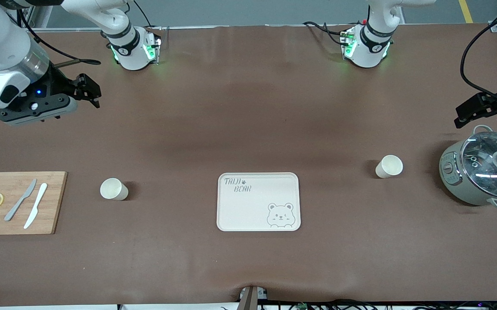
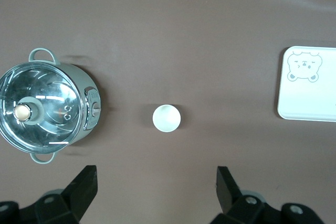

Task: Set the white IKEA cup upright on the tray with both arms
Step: 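Move the right gripper above the white cup beside the cutting board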

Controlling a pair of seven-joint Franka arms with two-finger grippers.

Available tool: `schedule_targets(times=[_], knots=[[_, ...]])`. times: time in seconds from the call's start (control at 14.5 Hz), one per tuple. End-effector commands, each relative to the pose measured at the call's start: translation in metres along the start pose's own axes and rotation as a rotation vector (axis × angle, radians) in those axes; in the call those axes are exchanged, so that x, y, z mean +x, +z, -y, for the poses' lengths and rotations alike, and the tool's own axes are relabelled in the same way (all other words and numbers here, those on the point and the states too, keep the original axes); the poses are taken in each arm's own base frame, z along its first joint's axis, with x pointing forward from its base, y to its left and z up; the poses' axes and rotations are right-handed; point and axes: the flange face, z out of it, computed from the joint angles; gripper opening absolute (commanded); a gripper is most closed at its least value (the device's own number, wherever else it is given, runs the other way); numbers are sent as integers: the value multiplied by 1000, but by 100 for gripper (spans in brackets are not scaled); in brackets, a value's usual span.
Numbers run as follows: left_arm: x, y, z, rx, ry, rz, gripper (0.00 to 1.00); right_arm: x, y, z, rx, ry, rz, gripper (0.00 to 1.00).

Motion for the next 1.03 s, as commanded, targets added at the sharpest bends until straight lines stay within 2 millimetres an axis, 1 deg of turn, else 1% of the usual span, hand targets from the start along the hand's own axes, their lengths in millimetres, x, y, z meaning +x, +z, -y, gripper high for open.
schedule_targets(times=[0.0,0.14,0.21,0.28,0.34,0.41,0.48,0.55,0.69,0.76,0.83,0.89,0.96], knots=[[-4,-9,1,-16,-4,-6,100,-4,-6,1,-1,5,-5,100],[-4,-8,1,-16,-10,-4,100,-2,-13,-2,6,13,-36,100],[-4,-9,1,-16,-10,-6,100,-1,-13,-8,-1,26,-46,100],[-4,-9,1,-16,-10,-6,100,6,-8,-16,-5,36,-63,100],[-4,-9,1,-17,-12,-7,100,33,22,-17,-10,28,-64,100],[-4,-9,1,-16,-12,-6,100,54,55,-19,-22,26,-25,100],[-4,-8,1,-16,-11,-4,100,59,68,-26,-31,33,-5,100],[-4,-8,1,-16,-11,-4,100,58,69,-40,-16,68,-14,100],[-4,-8,1,-16,-11,-4,100,61,64,-57,-18,98,-70,100],[-4,-8,1,-16,-11,-4,100,60,65,-73,-1,129,-86,100],[-4,-8,1,-16,-11,-4,100,57,65,-86,73,187,-94,100],[-4,-8,1,-16,-11,-4,100,52,67,-104,138,254,-94,100],[-5,-9,1,-18,-11,-5,100,49,71,-115,154,279,-87,100]])
